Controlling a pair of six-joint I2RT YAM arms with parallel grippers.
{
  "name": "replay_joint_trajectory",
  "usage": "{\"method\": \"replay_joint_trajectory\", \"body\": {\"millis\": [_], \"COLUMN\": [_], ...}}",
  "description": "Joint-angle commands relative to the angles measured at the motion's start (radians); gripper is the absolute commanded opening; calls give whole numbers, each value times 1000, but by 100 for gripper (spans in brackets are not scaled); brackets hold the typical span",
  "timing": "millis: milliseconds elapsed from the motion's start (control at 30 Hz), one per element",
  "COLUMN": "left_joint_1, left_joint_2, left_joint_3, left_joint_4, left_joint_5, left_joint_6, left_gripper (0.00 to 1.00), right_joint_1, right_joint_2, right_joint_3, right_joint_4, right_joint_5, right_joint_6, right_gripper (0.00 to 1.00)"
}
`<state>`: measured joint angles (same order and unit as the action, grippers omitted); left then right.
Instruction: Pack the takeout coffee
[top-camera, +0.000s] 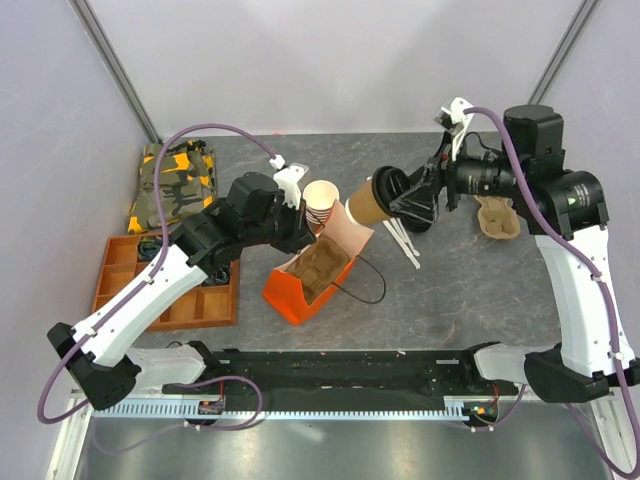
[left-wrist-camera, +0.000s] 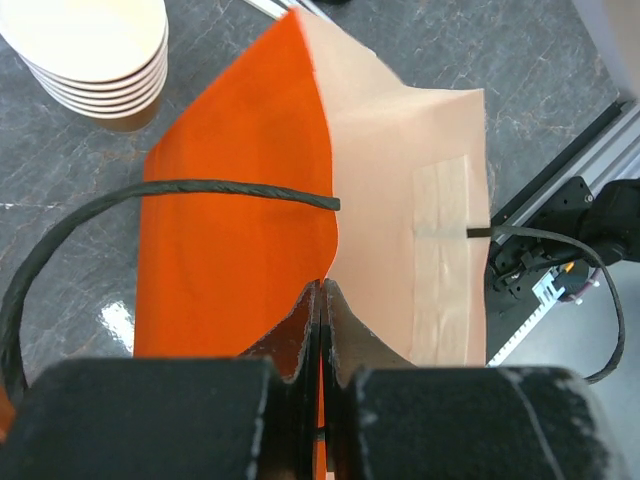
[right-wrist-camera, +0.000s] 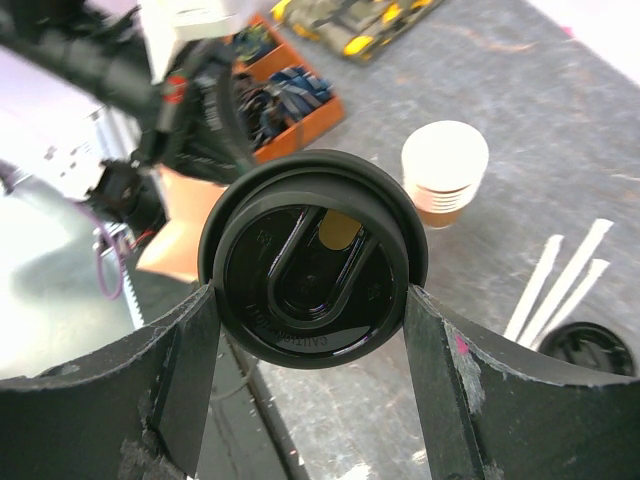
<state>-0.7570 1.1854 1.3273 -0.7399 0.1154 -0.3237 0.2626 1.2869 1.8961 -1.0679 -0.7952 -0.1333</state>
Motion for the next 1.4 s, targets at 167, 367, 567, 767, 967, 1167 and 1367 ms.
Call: {"method": "replay_joint_trajectory", "body": {"millis": [167, 367, 567, 767, 967, 1167, 1367], "left_joint_1": [-5, -5, 5, 7, 4, -5, -31], "left_joint_2": [16, 5, -27, -43, -135, -135, -135], "left_joint_3": [58, 76, 50, 21, -72, -108, -145], "left_joint_4": [48, 53, 59, 91, 201, 223, 255], "left_joint_5": [46, 61, 72, 131, 184, 161, 124], "left_joint_6": [-72, -93, -110, -68, 14, 32, 12], "left_gripper": [2, 2, 2, 2, 2, 2, 2], "right_joint_1": [160, 279, 328, 371, 460, 510, 518], "right_joint_2": [-49, -52, -135, -159, -153, -126, -84], "right_joint_3": [-74, -146, -313, -383, -443, -443, -413], "right_joint_4": [46, 117, 177, 171, 149, 212, 252], "right_joint_5": [28, 123, 215, 275, 421, 537, 579], "right_joint_6": [-20, -37, -80, -135, -184, -103, -34], "right_gripper": [38, 38, 35, 35, 35, 32, 30]}}
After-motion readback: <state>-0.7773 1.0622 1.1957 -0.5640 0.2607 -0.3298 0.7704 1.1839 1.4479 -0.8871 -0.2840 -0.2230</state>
